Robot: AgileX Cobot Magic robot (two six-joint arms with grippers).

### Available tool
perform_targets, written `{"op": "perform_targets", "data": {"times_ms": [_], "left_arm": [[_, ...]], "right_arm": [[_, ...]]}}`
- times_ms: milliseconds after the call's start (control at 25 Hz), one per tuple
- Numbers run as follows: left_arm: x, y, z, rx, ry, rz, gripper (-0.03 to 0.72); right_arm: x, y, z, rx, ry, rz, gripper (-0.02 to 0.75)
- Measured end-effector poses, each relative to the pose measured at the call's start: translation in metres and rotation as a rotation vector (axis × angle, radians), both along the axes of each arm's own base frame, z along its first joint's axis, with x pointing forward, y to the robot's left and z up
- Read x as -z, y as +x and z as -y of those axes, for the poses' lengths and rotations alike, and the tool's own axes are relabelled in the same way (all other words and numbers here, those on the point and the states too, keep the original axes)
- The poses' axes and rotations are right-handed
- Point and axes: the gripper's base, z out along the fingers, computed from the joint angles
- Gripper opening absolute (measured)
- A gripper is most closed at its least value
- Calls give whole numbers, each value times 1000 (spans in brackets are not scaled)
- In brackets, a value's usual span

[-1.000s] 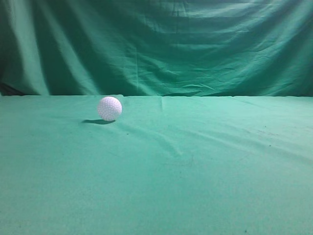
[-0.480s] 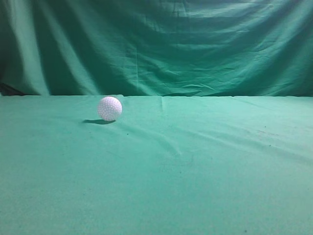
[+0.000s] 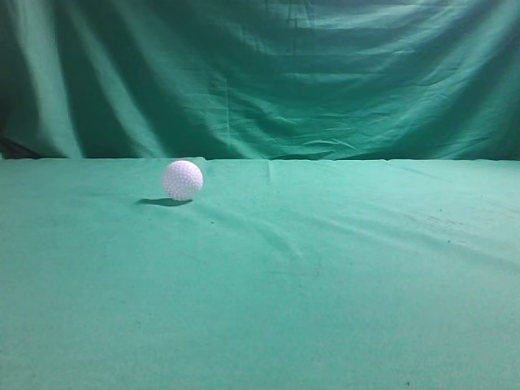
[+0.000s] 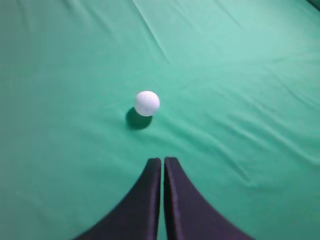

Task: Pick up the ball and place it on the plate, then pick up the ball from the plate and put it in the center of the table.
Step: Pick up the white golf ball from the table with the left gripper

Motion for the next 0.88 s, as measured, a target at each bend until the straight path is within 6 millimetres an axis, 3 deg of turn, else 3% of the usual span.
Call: {"op": "perform_targets", "data": {"times_ms": [200, 400, 880], "left_arm": [[13, 34, 43, 181, 117, -53, 0], [31, 70, 80, 227, 263, -114, 0], [78, 157, 123, 244, 436, -292, 0]], "right_arm": [[0, 0, 0, 0, 0, 0, 0], [0, 0, 0, 0, 0, 0, 0], [0, 0, 0, 0, 0, 0, 0]]}}
